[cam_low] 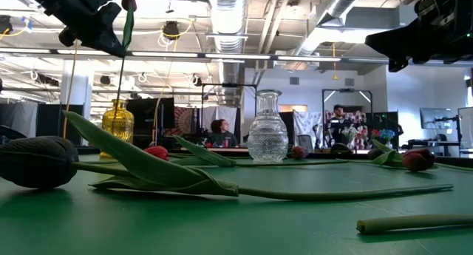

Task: Sort flowers into vase by color
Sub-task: Put the left dark red flower into the yellow vase, then put the right dark red flower into the yellow vase

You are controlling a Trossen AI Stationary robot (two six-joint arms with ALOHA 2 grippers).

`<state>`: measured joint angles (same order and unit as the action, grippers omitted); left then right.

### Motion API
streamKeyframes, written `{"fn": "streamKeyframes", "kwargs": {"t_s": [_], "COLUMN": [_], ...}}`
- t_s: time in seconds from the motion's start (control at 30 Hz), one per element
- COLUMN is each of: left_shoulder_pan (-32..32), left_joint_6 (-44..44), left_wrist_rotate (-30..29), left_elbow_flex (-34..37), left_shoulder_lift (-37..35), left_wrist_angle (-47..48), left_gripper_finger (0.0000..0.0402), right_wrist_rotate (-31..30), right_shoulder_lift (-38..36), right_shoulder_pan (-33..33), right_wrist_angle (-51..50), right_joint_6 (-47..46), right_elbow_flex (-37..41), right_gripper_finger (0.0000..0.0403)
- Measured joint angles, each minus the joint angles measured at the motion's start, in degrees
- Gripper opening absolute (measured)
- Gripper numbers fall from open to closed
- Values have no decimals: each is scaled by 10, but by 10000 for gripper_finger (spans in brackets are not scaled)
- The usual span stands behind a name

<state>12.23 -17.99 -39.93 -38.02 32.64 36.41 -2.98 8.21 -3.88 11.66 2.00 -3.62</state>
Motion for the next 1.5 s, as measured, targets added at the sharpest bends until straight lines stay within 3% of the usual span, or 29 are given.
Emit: {"fn": "streamKeyframes", "kwargs": {"t_s": [0.3, 0.5, 0.93, 1.27, 1.5], "left_shoulder_pan": [0, 0, -6, -72, -101], "left_joint_6": [-15, -84, -128, -92, -92], "left_wrist_rotate": [63, 136, 426, 488, 544], "left_elbow_flex": [-23, -69, -73, -73, -73], "left_shoulder_lift": [5, 24, 132, 245, 263], "left_wrist_angle": [62, 145, 157, 112, 12], "left_gripper_finger": [162, 197, 178, 155, 144], "right_wrist_rotate": [0, 0, 0, 0, 0], "right_shoulder_lift": [0, 0, 0, 0, 0], "right_shoulder_pan": [0, 0, 0, 0, 0], "right_wrist_angle": [0, 3, 11, 11, 11], "right_joint_6": [0, 0, 0, 0, 0], "right_elbow_flex": [0, 0, 0, 0, 0], "right_gripper_finger": [49, 49, 49, 49, 49]}}
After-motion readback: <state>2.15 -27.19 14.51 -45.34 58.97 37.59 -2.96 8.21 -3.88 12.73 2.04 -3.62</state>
